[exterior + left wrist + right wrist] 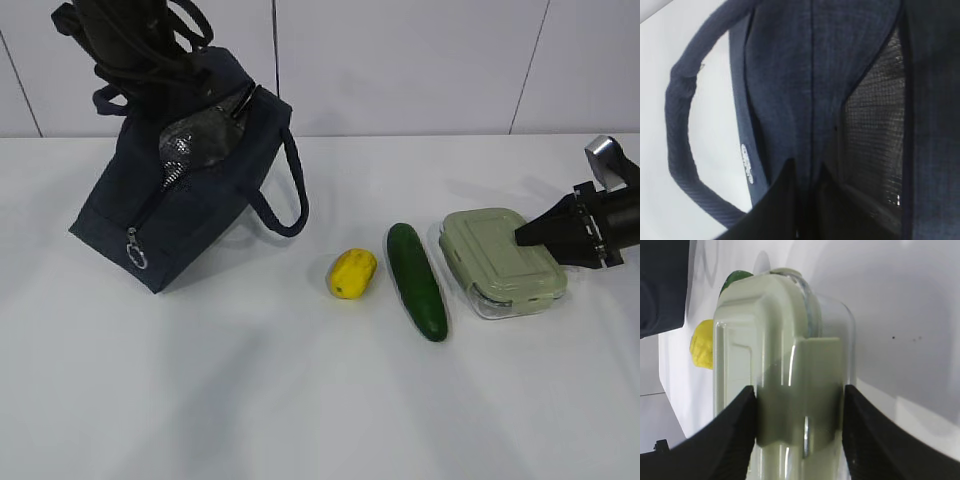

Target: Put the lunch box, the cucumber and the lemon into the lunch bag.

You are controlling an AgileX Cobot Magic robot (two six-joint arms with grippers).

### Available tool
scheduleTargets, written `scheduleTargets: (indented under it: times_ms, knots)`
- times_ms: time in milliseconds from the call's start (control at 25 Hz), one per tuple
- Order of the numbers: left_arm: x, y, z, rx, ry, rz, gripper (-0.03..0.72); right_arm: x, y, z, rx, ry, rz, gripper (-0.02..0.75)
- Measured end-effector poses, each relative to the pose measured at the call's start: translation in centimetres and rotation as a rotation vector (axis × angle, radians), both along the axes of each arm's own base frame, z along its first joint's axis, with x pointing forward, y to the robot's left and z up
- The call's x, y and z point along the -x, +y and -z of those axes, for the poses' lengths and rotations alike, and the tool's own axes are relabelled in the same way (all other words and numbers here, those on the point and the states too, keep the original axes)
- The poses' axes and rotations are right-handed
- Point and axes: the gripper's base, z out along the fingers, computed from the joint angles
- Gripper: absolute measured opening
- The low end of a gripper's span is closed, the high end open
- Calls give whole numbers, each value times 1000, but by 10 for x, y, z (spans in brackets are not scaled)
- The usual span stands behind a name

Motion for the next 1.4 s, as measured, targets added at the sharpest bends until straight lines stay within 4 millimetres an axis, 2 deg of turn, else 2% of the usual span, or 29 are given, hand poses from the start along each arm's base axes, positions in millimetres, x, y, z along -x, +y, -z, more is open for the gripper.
scheduleTargets:
  times_ms: [1040, 1400]
  knots:
    - [0, 0, 0, 3, 2, 0, 3, -8, -1, 0, -29, -26, 88, 365]
    - [0, -1, 0, 7, 4, 0, 3, -12, 1, -10, 4, -57, 119, 363]
